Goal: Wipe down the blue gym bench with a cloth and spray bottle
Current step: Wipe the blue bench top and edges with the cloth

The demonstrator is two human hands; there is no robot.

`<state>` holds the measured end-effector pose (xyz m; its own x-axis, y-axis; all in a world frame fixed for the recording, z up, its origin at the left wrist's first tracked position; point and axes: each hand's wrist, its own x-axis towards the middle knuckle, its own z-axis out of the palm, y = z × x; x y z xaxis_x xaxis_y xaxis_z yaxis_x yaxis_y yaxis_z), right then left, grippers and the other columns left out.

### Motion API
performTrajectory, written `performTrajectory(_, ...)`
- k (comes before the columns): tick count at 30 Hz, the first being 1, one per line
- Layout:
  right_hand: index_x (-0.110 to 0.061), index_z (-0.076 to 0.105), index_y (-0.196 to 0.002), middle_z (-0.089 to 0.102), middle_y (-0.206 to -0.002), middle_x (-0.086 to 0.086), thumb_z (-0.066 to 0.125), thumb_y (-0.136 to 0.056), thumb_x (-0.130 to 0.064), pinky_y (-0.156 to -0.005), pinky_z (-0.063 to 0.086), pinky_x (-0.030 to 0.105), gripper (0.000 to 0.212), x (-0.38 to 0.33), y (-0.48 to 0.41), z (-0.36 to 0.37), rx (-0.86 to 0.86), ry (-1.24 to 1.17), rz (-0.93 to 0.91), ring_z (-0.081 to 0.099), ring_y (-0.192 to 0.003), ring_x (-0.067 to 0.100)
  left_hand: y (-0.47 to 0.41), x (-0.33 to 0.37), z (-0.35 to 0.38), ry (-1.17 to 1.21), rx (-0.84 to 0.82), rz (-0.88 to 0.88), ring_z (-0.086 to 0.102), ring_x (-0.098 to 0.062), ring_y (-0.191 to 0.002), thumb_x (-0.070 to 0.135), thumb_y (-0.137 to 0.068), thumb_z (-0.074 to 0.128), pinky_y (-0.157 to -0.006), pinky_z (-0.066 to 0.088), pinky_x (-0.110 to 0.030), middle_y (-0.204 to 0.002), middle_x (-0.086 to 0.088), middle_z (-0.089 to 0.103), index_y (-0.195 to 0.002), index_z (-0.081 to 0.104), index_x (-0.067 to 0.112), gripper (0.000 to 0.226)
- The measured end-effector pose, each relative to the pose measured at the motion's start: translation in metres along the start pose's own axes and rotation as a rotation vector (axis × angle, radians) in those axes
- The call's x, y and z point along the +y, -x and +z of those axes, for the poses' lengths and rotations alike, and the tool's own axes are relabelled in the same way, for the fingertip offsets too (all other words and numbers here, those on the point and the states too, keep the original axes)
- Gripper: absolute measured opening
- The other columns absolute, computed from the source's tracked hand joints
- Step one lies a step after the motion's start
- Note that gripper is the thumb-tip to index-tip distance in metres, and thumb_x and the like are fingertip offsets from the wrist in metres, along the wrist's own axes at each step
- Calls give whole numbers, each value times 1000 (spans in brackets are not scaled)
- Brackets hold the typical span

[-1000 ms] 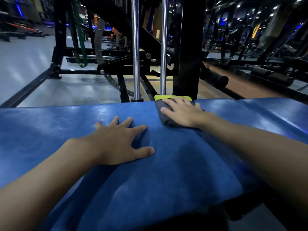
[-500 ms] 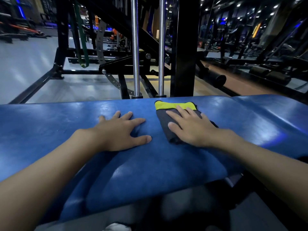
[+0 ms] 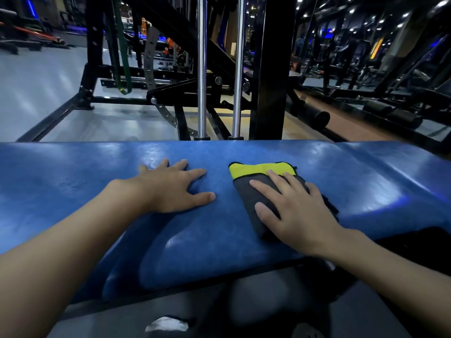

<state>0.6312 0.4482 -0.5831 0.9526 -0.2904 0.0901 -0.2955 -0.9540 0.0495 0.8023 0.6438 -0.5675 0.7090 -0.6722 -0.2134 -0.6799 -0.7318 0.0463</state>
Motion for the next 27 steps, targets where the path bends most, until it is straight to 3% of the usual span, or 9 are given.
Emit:
performTrajectory(5,-52,17,-149,15,-165,-7,-5,-75,-69,-113,17,61,79,1,-90,12,16,-84,17,12,-150,25,-5,-3,3,-74,-11,22,10,-33,-151,95,-71,14,-112,21,-67,-163,6,14,-153,7,52,93)
performTrajectory(9,-49,21,-148,21,-162,-5,10,-88,-64,-107,21,67,63,-6,-166,17,10,-87,25,19,-146,30,-9,-4,4,-91,2,28,10,-32,-152,95,-71,13,-111,24,-65,-162,8,14,-152,6,53,91)
performTrajectory(13,-45,24,-150,26,-160,0,17,-93,-60,-107,18,71,59,-14,-202,13,-37,-114,56,21,-144,35,-11,-6,4,-69,-9,25,8,-31,-152,101,-62,9,-111,22,-65,-162,10,13,-150,5,55,99)
performTrajectory(20,-44,13,-155,3,-167,0,15,-97,-57,-112,9,71,59,-13,-167,5,-118,-103,49,4,-151,35,-5,-3,2,-30,9,5,4,-28,-154,91,-77,24,-115,16,-63,-167,10,6,-152,9,55,84)
performTrajectory(27,-45,4,-155,-8,-167,-1,13,-100,-58,-116,6,65,58,-9,-63,-1,-135,-74,-26,-4,-153,31,-2,-1,2,-3,21,-2,5,-29,-154,89,-78,26,-116,14,-64,-168,6,6,-154,10,53,85)
